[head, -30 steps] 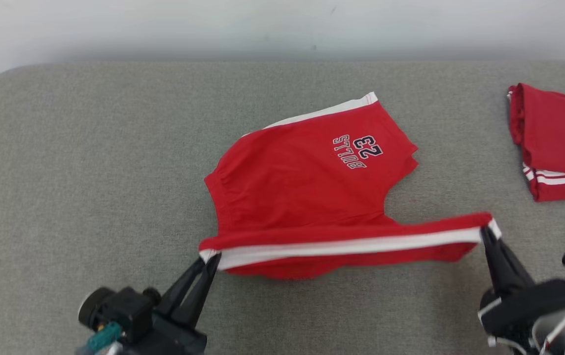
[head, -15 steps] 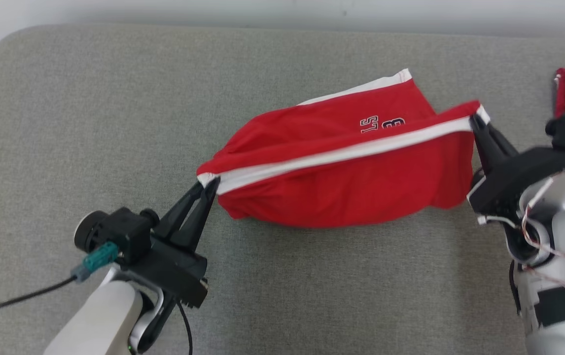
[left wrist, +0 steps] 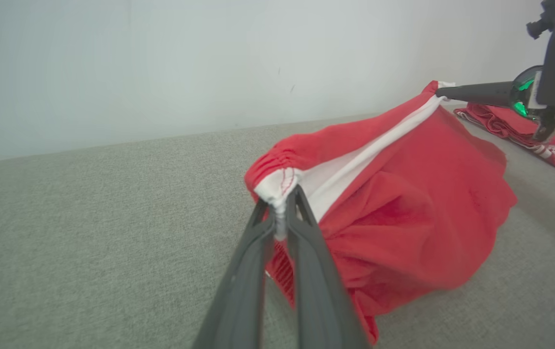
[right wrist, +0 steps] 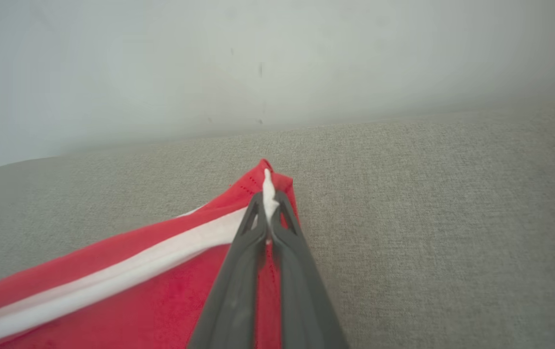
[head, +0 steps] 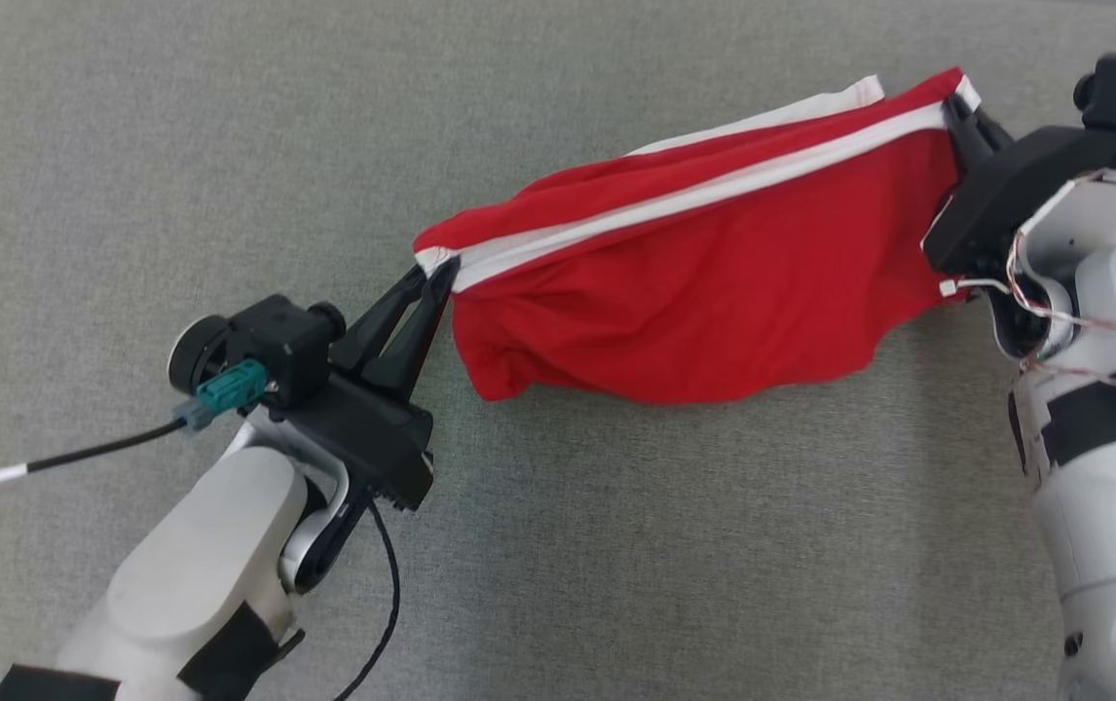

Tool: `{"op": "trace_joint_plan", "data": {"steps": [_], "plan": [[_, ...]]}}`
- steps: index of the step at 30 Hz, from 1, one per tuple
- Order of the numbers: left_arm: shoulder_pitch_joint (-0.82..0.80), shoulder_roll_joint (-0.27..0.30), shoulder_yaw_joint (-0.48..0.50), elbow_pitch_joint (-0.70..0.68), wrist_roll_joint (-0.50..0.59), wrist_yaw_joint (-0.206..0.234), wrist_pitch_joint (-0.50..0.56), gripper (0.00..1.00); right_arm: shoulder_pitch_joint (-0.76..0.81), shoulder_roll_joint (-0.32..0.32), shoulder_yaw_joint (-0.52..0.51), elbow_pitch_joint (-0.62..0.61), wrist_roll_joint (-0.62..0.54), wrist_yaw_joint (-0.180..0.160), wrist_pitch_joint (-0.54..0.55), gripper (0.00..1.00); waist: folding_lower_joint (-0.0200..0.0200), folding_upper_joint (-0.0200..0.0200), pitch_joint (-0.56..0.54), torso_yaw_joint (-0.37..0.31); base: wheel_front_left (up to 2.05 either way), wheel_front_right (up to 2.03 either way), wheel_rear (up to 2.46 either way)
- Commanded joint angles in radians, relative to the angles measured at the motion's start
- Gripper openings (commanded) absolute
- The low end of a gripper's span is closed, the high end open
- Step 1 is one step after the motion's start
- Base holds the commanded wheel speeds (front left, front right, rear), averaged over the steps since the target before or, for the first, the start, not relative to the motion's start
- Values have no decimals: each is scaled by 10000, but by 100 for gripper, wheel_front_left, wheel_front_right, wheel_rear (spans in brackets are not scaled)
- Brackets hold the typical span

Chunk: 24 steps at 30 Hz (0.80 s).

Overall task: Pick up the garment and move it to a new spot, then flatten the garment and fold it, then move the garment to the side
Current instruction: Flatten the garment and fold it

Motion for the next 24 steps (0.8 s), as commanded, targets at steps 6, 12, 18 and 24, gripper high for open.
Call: {"op": "trace_joint_plan", "data": {"steps": [6,12,18,24], "plan": [[-578,-162,-154,373,-157,26,-30,0,-1145,183,-326,1638,-649,-23,-831,0,-2,-2,396,239,0,0,0],[-663,-287,-110,612,51,25,-30,100,-1696,330,-321,2765,-1002,-23,-1459,100,-2,-2,331,201,0,0,0],[-208,-308,193,419,197,24,-30,100,-1686,146,-109,3462,-821,-23,-1927,100,-2,-2,-35,90,0,0,0],[805,-276,1458,-315,759,25,-30,100,-1159,-206,577,3741,-433,-23,-2281,100,-2,-2,-435,44,0,0,0]]}}
